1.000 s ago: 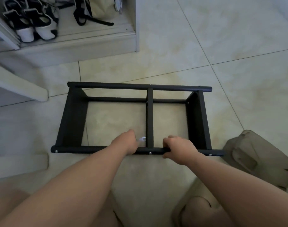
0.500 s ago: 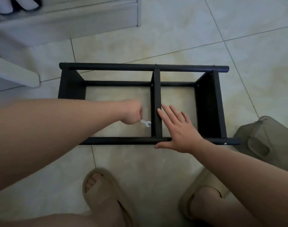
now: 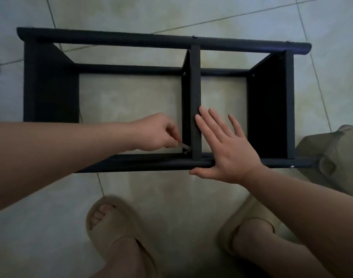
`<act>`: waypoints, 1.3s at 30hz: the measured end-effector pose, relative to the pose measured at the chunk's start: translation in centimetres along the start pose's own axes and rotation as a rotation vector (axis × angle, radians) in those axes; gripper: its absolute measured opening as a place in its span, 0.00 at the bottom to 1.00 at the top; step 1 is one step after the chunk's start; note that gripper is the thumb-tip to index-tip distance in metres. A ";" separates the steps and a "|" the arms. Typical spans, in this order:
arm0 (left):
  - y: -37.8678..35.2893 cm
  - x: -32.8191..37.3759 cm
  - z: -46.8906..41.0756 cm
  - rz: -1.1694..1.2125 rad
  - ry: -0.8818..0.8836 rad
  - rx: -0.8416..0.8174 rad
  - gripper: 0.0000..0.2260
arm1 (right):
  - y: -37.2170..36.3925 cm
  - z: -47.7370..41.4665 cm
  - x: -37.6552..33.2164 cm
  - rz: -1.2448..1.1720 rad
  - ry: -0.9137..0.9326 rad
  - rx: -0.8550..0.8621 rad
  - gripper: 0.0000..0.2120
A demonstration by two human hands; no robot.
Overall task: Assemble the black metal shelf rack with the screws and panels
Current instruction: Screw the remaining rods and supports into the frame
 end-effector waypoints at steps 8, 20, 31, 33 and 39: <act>-1.5 -0.7 -1.4 0.534 0.192 -0.100 0.03 | 0.0 -0.1 -0.1 0.040 -0.011 0.001 0.57; -1.6 -0.1 -1.9 0.752 0.227 -0.005 0.01 | 0.0 0.0 -0.2 0.041 -0.026 0.013 0.57; -0.5 0.4 -1.8 0.647 0.189 0.050 0.02 | -0.1 -0.1 -0.2 0.041 -0.027 0.007 0.57; -0.5 0.4 -1.7 0.674 0.195 0.045 0.01 | 0.0 -0.1 -0.3 0.039 -0.025 0.012 0.57; -0.4 0.2 -1.4 0.657 0.197 0.015 0.03 | 0.1 0.0 -0.3 0.036 -0.021 0.002 0.57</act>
Point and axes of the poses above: each hand's wrist, its own z-axis away from the middle knuckle, its own y-axis out of the back of the hand, x = y × z, the point moved 1 cm from there along -z, towards the middle knuckle, and after that the axes turned 5 degrees about z, right-handed, at the moved point
